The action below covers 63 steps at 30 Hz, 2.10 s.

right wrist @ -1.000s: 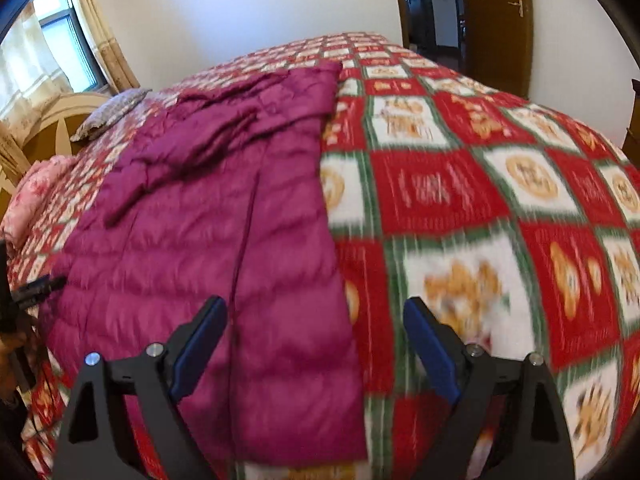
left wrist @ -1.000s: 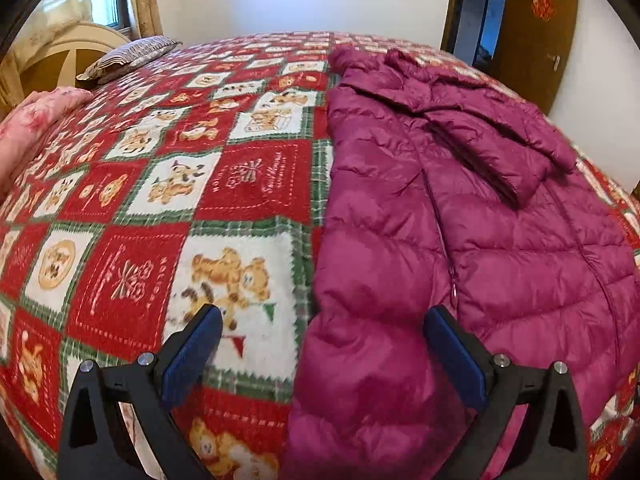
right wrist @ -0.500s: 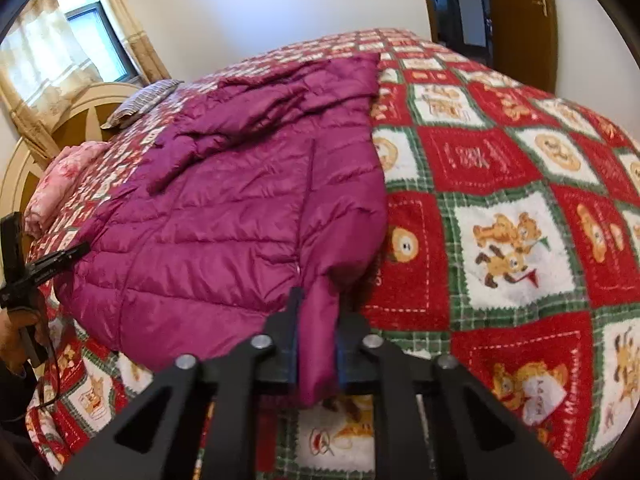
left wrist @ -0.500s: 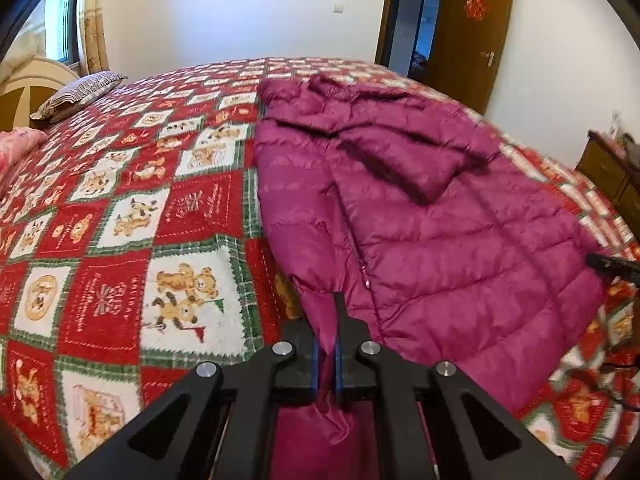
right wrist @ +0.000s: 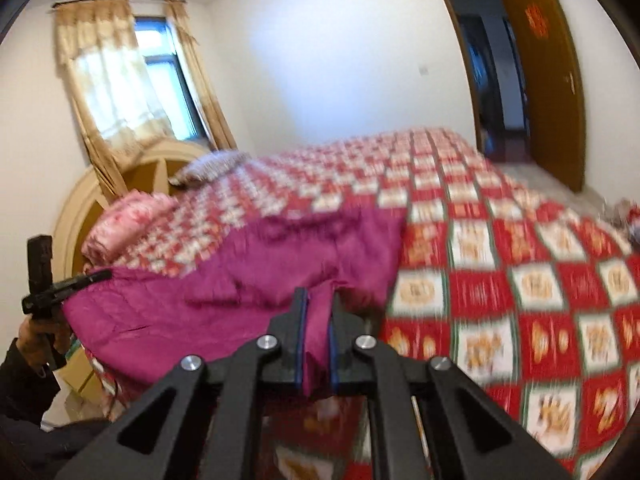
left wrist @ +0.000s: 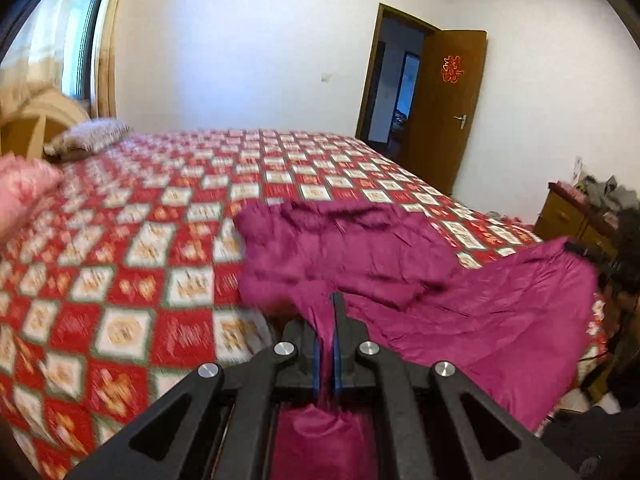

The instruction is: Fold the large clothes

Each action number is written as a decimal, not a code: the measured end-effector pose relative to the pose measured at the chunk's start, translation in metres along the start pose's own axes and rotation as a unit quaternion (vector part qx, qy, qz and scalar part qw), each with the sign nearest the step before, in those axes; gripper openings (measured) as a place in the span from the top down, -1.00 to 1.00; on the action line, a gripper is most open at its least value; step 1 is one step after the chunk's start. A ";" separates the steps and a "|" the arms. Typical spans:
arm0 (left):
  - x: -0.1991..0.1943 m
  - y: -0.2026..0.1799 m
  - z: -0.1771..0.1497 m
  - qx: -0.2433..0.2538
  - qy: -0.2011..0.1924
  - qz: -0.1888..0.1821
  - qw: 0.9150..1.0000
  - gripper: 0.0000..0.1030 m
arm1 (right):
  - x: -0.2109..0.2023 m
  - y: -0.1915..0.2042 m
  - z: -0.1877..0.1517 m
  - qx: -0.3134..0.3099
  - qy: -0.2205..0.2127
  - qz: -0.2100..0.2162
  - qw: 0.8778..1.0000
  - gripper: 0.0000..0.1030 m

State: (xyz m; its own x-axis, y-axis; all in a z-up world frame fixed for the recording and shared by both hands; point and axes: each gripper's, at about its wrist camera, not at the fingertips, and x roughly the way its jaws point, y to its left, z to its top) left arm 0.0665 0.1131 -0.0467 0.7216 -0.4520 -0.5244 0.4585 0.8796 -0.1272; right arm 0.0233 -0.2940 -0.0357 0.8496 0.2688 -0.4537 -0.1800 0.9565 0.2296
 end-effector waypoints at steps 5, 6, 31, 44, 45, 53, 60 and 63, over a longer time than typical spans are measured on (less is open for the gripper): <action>0.082 0.023 0.045 0.026 -0.012 0.042 0.999 0.94 | 0.061 -0.013 0.044 -0.005 -0.029 -0.036 0.999 0.80; 0.098 0.027 0.053 0.031 -0.012 0.051 0.998 0.94 | 0.086 -0.020 0.054 -0.001 -0.029 -0.053 0.998 0.80; 0.229 0.079 0.111 -0.053 -0.055 0.298 0.951 -0.98 | 0.314 -0.132 0.099 0.101 0.017 -0.164 0.981 -0.47; 0.299 -0.005 0.111 0.070 -0.041 0.273 0.959 -0.98 | 0.331 -0.049 0.093 0.004 0.050 -0.116 0.992 -0.46; 0.309 -0.003 0.110 0.069 -0.029 0.272 0.959 -0.98 | 0.338 -0.038 0.091 -0.014 0.057 -0.109 0.992 -0.46; 0.361 0.038 0.094 0.000 0.039 0.270 0.962 -0.98 | 0.385 -0.027 0.073 -0.044 0.106 -0.115 0.987 -0.46; 0.380 0.056 0.081 -0.045 0.058 0.264 0.962 -0.98 | 0.401 -0.039 0.064 -0.022 0.120 -0.114 0.986 -0.46; 0.386 0.059 0.079 -0.050 0.066 0.266 0.960 -0.98 | 0.406 -0.038 0.063 -0.025 0.122 -0.114 0.986 -0.46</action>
State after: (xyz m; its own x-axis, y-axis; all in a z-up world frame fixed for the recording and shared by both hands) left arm 0.4129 -0.0213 -0.1896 0.7645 0.0829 -0.6392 -0.0137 0.9936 0.1125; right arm 0.4060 -0.2288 -0.1747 0.7279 0.0607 -0.6830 -0.0281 0.9979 0.0587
